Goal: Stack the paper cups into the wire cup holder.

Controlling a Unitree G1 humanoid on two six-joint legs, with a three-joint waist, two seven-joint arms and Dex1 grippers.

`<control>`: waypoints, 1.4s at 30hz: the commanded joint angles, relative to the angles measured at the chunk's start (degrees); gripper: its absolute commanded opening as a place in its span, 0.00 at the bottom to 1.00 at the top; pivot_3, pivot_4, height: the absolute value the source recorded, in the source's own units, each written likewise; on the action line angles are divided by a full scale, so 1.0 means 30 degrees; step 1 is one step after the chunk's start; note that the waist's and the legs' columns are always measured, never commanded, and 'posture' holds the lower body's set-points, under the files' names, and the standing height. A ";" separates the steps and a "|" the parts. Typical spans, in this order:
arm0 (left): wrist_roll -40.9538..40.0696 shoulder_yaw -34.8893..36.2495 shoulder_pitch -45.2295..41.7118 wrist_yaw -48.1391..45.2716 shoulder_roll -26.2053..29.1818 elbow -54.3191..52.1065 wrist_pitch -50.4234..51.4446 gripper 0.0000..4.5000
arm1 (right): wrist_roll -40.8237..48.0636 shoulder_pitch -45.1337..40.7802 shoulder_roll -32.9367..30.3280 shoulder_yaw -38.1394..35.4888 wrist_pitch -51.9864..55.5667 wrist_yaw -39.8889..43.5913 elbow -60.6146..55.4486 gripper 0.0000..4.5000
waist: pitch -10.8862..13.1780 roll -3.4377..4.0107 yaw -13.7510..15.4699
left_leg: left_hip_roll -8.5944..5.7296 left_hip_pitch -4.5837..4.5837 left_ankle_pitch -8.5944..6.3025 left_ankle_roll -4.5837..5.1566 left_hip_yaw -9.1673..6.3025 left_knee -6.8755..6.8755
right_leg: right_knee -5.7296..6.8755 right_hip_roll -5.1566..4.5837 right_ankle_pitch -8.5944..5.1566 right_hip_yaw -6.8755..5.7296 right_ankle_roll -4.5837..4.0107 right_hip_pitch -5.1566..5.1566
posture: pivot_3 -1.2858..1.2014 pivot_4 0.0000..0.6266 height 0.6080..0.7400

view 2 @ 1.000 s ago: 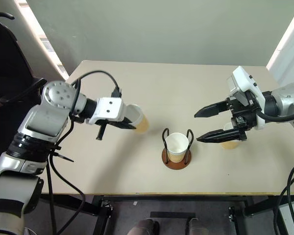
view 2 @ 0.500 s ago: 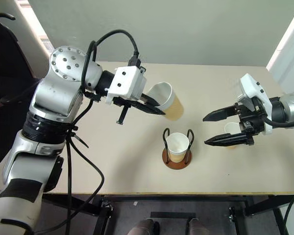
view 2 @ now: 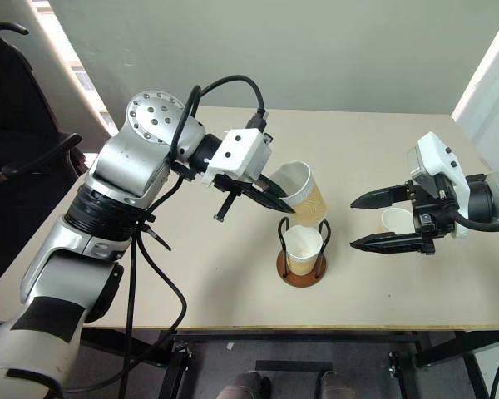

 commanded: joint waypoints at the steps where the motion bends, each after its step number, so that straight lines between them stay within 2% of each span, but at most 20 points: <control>1: -0.0545 -0.0462 -0.0394 -0.0796 0.0109 -0.0227 -0.0628 0.00 | 0.0596 0.0239 -0.0633 -0.1312 0.0032 -0.0182 -0.0634 0.82 | 0.0000 0.0001 0.0094 | -0.0002 -0.0002 -0.0006 0.0010 -0.0001 0.0010 | -0.0002 0.0000 -0.0002 0.0002 0.0005 0.0004 | 0.52 0.24 1.00; 14: -0.1167 -0.2932 -0.0751 -0.0796 0.0290 0.0083 -0.1217 0.00 | 0.0801 0.0189 -0.1844 -0.2094 -0.0519 0.0101 0.0054 0.82 | 0.0000 0.0001 0.0105 | -0.0013 -0.0019 -0.0061 0.0035 0.0009 0.0029 | -0.0011 -0.0002 -0.0029 0.0022 0.0065 0.0005 | 0.52 0.24 1.00; 28: -0.0501 -0.3865 -0.0855 -0.0796 -0.0359 0.1252 -0.2410 0.00 | 0.1165 -0.0130 -0.2613 -0.2320 -0.0532 -0.0069 0.0108 0.82 | 0.0000 0.0001 0.0126 | -0.0019 -0.0022 -0.0084 0.0043 0.0013 0.0030 | -0.0012 -0.0004 -0.0054 0.0031 0.0104 0.0007 | 0.52 0.24 1.00; 31: -0.0448 -0.4134 -0.0883 -0.0796 -0.0467 0.1239 -0.2374 0.13 | 0.1230 -0.0033 -0.2666 -0.2315 -0.0512 -0.0105 0.0019 0.82 | 0.0000 0.0001 0.0138 | -0.0021 -0.0028 -0.0088 0.0044 0.0014 0.0032 | -0.0013 -0.0006 -0.0056 0.0031 0.0111 0.0006 | 0.52 0.24 1.00; 39: -0.0587 -0.3730 -0.1333 -0.0795 -0.0931 0.1532 -0.2198 0.74 | 0.1238 -0.0086 -0.2581 -0.1914 -0.0227 -0.0257 -0.0061 0.82 | 0.0000 0.0001 0.0160 | -0.0024 -0.0030 -0.0097 0.0045 0.0014 0.0036 | -0.0014 -0.0009 -0.0060 0.0032 0.0121 0.0007 | 0.52 0.24 1.00; 42: -0.0844 -0.2850 -0.1356 -0.0519 -0.1290 0.1619 -0.1452 0.96 | 0.0966 -0.0072 -0.2469 -0.1458 0.0415 -0.1068 -0.0103 0.82 | 0.0000 0.0001 0.0157 | -0.0024 -0.0029 -0.0100 0.0049 0.0019 0.0036 | -0.0013 -0.0011 -0.0064 0.0033 0.0127 0.0007 | 0.52 0.24 1.00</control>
